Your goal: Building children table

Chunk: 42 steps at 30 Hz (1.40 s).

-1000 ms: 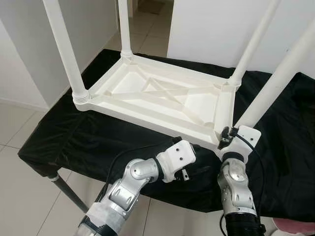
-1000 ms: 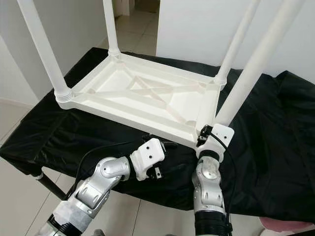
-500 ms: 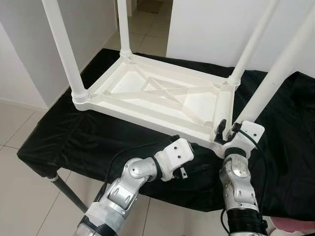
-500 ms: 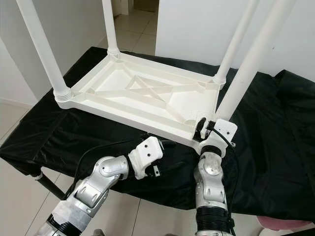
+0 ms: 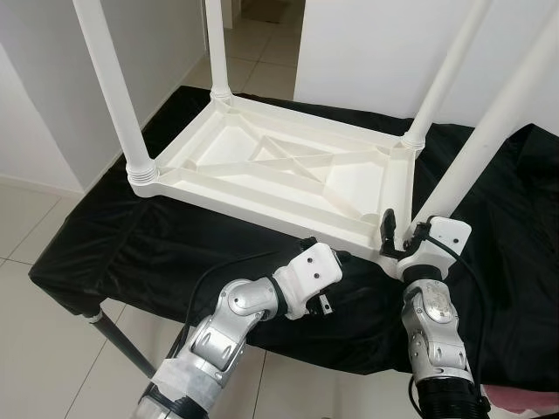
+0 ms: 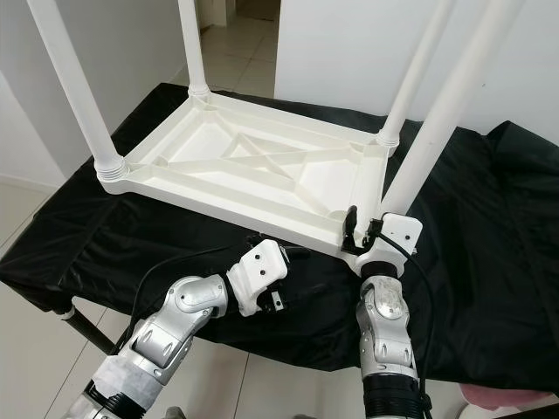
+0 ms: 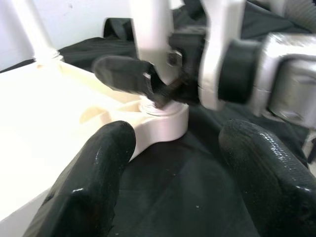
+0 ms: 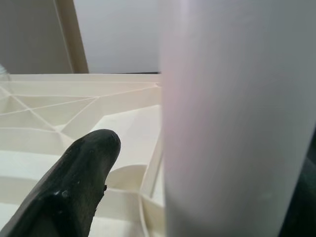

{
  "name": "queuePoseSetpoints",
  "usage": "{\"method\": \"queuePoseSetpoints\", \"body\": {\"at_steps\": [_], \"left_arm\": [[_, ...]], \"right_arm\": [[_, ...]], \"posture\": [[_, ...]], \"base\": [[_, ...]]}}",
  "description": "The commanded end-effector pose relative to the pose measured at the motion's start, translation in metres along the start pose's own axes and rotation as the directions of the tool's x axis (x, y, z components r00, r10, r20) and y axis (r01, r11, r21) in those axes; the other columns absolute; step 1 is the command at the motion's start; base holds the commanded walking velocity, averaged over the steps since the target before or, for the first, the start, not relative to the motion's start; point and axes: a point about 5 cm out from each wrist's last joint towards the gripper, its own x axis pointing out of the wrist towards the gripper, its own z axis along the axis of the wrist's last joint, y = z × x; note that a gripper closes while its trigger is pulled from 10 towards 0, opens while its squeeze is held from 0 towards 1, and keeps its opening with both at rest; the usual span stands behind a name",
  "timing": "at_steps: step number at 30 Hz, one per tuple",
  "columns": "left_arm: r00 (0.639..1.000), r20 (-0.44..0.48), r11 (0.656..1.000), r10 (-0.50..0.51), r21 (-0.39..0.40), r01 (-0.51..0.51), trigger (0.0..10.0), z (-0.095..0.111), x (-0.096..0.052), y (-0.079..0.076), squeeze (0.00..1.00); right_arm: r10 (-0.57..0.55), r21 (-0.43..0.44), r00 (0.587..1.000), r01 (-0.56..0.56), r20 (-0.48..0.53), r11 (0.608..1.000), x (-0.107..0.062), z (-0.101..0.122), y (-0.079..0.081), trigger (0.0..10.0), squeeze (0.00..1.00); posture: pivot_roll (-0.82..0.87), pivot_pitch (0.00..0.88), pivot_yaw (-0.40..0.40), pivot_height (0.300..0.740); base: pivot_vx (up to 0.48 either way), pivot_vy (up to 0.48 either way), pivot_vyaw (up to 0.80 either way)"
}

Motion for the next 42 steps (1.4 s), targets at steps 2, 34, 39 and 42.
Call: {"method": "queuePoseSetpoints", "body": {"at_steps": [2, 34, 39, 42], "left_arm": [[0.990, 0.006, 0.989, 0.140, -0.045, -0.140, 10.0, -0.004, -0.002, 0.009, 0.00], [0.868, -0.119, 0.841, 0.482, -0.215, -0.496, 10.0, -0.037, -0.029, 0.052, 0.00], [0.884, -0.123, 0.877, 0.452, -0.123, -0.465, 10.0, -0.036, -0.028, 0.047, 0.00], [0.894, -0.110, 0.894, 0.434, -0.072, -0.443, 10.0, -0.032, -0.028, 0.044, 0.00]], "right_arm": [[0.004, 0.013, 1.000, -0.004, 0.011, 1.000, -0.009, -0.006, 0.000, 10.0, 0.00], [-0.056, 0.039, 0.998, 0.057, -0.011, 0.998, -0.021, -0.025, 0.003, 10.0, 0.00], [-0.048, 0.047, 0.999, 0.048, -0.012, 0.998, -0.019, -0.023, 0.000, 10.0, 0.00], [-0.041, 0.052, 0.999, 0.042, -0.013, 0.998, -0.018, -0.022, -0.002, 10.0, 0.00]], "posture": [[-0.06, 0.000, -0.046, 0.740], [-0.08, 0.000, -0.017, 0.740], [-0.08, 0.000, -0.024, 0.740], [-0.08, 0.000, -0.024, 0.740]], "base": [[0.000, 0.000, 0.00], [0.000, 0.000, 0.00], [0.000, 0.000, 0.00], [0.000, 0.000, 0.00]]}}
